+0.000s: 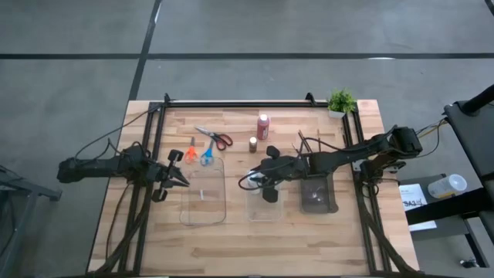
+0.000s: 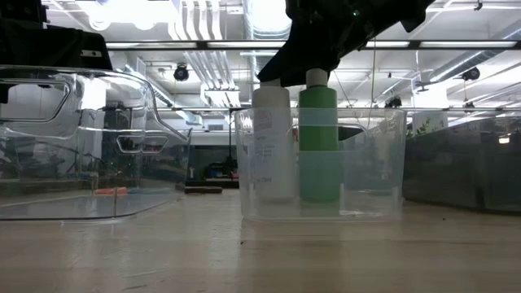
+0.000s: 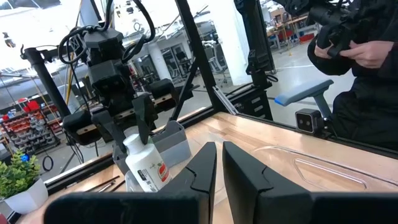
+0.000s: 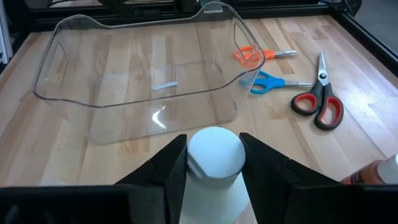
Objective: Pick & Place Paint Supplies
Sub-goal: Put the white bottle into the white transparent bin, then put the pink bottle into the white transparent bin
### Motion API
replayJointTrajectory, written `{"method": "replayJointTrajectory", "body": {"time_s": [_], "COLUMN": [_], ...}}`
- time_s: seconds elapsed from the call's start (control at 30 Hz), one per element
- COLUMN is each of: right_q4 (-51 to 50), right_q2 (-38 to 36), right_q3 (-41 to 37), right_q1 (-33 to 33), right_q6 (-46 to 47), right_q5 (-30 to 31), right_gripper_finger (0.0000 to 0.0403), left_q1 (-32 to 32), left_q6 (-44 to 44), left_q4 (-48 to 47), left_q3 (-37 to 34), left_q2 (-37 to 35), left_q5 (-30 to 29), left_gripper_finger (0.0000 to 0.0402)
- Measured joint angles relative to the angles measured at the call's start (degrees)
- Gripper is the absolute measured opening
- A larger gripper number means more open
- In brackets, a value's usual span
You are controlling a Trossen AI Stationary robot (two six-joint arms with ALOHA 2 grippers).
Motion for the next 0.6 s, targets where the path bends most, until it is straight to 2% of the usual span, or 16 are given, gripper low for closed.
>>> {"method": "replayJointTrajectory", "body": {"time_s": [0.33, 0.6], "right_q4": [-0.3, -0.9], "right_q2": [0.2, -1.2], "right_q3": [-0.1, 3.9], "right_q1": [0.0, 0.0], "right_q6": [0.5, -4.7], "right_q5": [0.0, 2.0], "right_gripper_finger": [0.0202, 0.0217], "left_q1": [0.0, 0.0], "left_q6": [0.0, 0.0], "left_q4": [0.0, 0.0], "left_q3": [0.0, 0.0], "left_q2": [0.0, 0.0], "left_q5": [0.0, 0.0], "left_gripper_finger": [0.0035, 0.0035]}}
